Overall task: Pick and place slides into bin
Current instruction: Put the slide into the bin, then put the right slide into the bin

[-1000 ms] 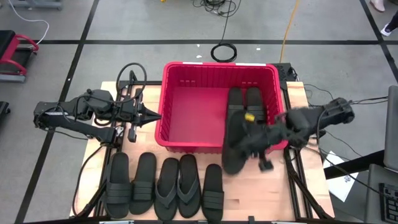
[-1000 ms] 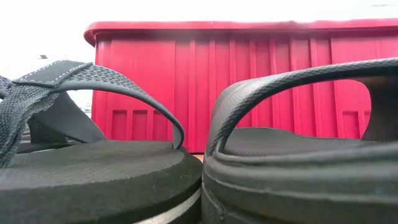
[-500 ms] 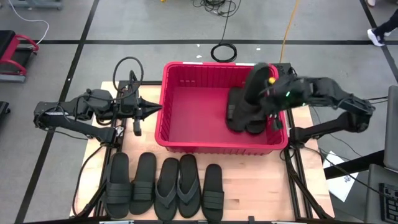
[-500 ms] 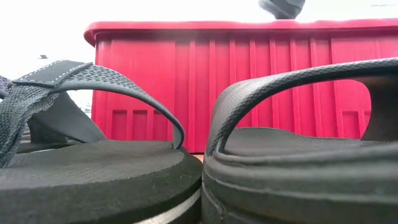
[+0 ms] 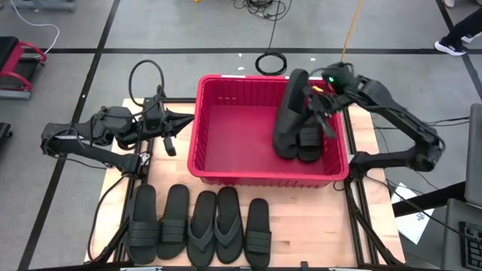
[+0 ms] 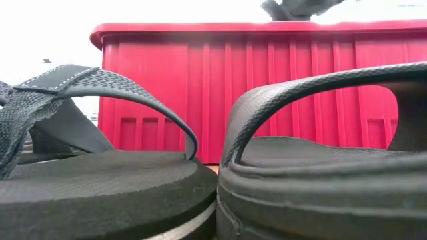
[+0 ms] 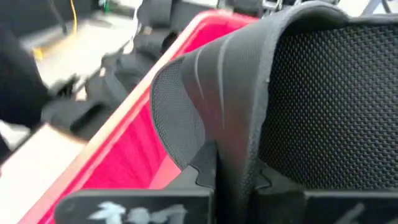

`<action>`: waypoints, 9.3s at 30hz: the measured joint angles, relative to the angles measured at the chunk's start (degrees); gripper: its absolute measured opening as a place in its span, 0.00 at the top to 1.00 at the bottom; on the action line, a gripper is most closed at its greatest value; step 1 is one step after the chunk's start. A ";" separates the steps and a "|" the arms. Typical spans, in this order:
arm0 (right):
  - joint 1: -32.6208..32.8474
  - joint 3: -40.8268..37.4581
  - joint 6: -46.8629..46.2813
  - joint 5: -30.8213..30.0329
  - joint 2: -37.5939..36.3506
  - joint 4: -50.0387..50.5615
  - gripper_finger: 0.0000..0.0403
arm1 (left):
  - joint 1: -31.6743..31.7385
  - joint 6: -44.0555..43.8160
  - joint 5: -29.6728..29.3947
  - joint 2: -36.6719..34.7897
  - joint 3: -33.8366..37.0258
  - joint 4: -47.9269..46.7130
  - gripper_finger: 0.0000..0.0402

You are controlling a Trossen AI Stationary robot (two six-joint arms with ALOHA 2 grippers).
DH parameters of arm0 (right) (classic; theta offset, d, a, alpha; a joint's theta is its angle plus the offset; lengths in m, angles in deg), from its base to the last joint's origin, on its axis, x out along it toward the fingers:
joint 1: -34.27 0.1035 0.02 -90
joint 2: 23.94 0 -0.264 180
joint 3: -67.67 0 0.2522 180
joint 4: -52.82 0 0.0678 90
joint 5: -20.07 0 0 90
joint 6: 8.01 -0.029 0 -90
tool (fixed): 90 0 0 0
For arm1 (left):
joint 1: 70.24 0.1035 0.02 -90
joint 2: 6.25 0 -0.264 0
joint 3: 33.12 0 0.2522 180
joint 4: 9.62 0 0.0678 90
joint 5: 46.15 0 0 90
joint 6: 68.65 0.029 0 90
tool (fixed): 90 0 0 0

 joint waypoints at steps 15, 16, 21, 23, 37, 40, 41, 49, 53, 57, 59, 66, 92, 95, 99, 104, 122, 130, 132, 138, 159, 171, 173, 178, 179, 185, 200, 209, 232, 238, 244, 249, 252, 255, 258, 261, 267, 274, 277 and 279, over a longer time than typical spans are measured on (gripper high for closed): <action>4.25 12.18 -7.14 -4.84 23.02 7.67 0.98 | 0.00 5.22 -2.03 0.10 -0.02 -2.86 0.94; 4.68 13.29 -6.18 -5.54 24.67 9.94 0.98 | 0.00 6.13 -2.00 -0.14 -0.02 -4.10 0.94; 5.72 17.88 -3.44 -12.15 32.01 16.85 0.98 | 0.91 11.73 -4.66 -1.49 -0.02 -9.05 0.94; 5.90 19.23 -4.14 -12.13 34.13 17.99 0.98 | 2.39 13.70 -6.70 -2.18 -0.02 -9.05 0.94; 6.84 27.30 -6.61 -12.07 45.44 18.03 0.98 | 16.01 11.68 -0.44 -4.51 -0.02 -8.88 0.94; 7.44 26.03 -5.28 -12.11 46.70 17.70 0.98 | 17.09 11.64 -0.44 -4.19 -0.02 -8.58 0.94; 7.56 25.82 -5.17 -12.04 47.30 17.06 0.98 | 17.42 11.64 -0.44 -4.14 -0.02 -8.52 0.94; 7.29 25.72 -6.25 -12.04 52.71 15.92 0.98 | 18.95 9.50 -0.45 -4.16 -0.02 -7.60 0.94; 7.35 25.72 -7.19 -11.42 54.17 15.83 0.98 | 19.34 9.13 -0.47 -4.18 -0.02 -7.59 0.94; 7.00 25.72 -10.87 -8.83 54.96 13.56 0.98 | 19.34 9.22 -0.47 -4.16 -0.02 -7.59 0.94; 6.82 25.72 -12.72 -8.89 54.98 12.44 0.98 | 19.34 9.37 -0.47 -4.16 -0.02 -7.61 0.94; 5.41 23.93 -11.98 -8.71 54.97 12.31 0.98 | 19.34 9.56 -0.47 -4.16 -0.02 -8.34 0.94; 3.82 14.06 -10.30 -8.40 54.78 5.28 0.98 | 19.34 8.07 1.22 -4.16 -0.02 -8.86 0.94; 3.78 13.76 -7.04 -8.63 54.77 6.18 0.98 | 19.34 7.72 1.28 -4.16 -0.02 -8.86 0.94; 3.79 13.76 -3.29 -9.80 54.77 7.75 0.98 | 19.34 7.60 1.28 -4.16 -0.02 -8.83 0.94; 3.40 13.74 -3.35 -10.84 54.75 8.03 0.98 | 19.34 7.38 1.28 -4.16 -0.02 -8.81 0.94; 3.31 14.33 -4.98 -14.34 54.90 9.34 0.66 | 19.34 7.55 2.62 -4.16 -0.02 -8.79 0.94; 3.33 16.17 -6.56 -15.97 54.99 9.20 0.50 | 19.34 6.66 3.00 -4.16 -0.02 -8.81 0.94; 3.33 16.56 -6.61 -16.04 54.99 9.24 0.47 | 19.34 6.57 4.30 -4.16 -0.02 -8.81 0.94; 3.31 16.65 -6.76 -17.14 54.85 9.11 0.38 | 19.34 6.51 6.14 -4.16 -0.02 -8.82 0.94; 2.68 16.70 -9.32 -21.94 38.77 -4.92 0.35 | 19.32 8.55 6.14 -4.16 -0.02 -8.83 0.94; 4.58 11.97 -21.62 -15.26 26.16 -39.15 0.96 | 19.32 8.86 7.16 -4.16 -0.02 -8.90 0.94; 5.97 7.95 -28.74 -13.37 24.68 -47.82 0.97 | 19.34 8.64 7.21 -4.18 -0.02 -8.92 0.94; 10.71 -4.66 -39.37 -11.95 19.25 -62.69 1.00 | 19.34 8.95 8.74 -4.27 -0.02 -8.99 0.94; 11.50 -7.44 -41.55 -11.90 18.00 -64.52 1.00 | 19.32 9.36 9.21 -4.30 -0.02 -8.98 0.94; 15.18 -22.54 -47.07 -20.29 7.93 -70.51 1.00 | 19.34 10.51 9.90 -4.29 -0.02 -8.96 0.94; 17.12 -39.57 -60.02 -28.69 -18.11 -68.47 1.00 | 19.39 10.79 18.65 -2.62 -0.02 -10.36 0.94; 17.08 -42.65 -62.14 -28.59 -22.24 -68.08 1.00 | 18.43 6.45 34.07 2.66 -0.02 -10.73 0.94; 7.33 -42.71 -51.07 -1.07 -24.08 -56.31 1.00 | -3.14 -1.45 51.63 43.29 -31.59 -34.74 0.94; 5.20 -42.72 -50.07 4.76 -24.05 -56.32 1.00 | -6.76 -2.22 54.31 50.07 -35.22 -34.74 0.93; 2.95 -42.69 -49.81 6.30 -24.05 -56.32 1.00 | -6.74 2.44 58.08 54.78 -38.21 -37.97 0.81; 2.00 -42.69 -50.30 7.91 -24.05 -56.33 1.00 | -5.30 5.66 61.34 59.39 -38.28 -36.68 0.62; 2.00 -42.69 -50.75 7.94 -24.05 -56.34 1.00 | -5.20 9.89 61.94 61.67 -38.47 -34.41 0.52; 2.00 -42.69 -50.84 8.13 -24.05 -56.34 1.00 | -5.43 11.35 60.69 64.40 -38.13 -32.48 0.44; 2.00 -42.69 -51.12 8.80 -24.05 -56.34 1.00 | -5.49 12.33 58.29 65.61 -38.14 -31.94 0.41; 2.00 -42.69 -51.32 9.14 -24.05 -56.27 1.00 | -5.77 17.24 54.83 67.45 -38.20 -31.11 0.40; 2.00 -42.69 -51.32 9.20 -24.05 -55.87 1.00 | -6.78 22.96 48.12 70.71 -38.18 -26.61 0.41; 2.00 -42.67 -53.71 9.38 -24.03 -55.88 1.00 | -10.66 22.61 50.52 71.29 -38.25 -21.26 0.41; 2.00 -42.67 -54.34 10.68 -24.05 -55.93 1.00 | -12.09 19.81 53.19 71.33 -38.25 -20.81 0.41; 2.02 -42.67 -54.94 10.73 -24.05 -55.95 1.00 | -12.30 18.55 53.78 71.37 -38.25 -20.82 0.41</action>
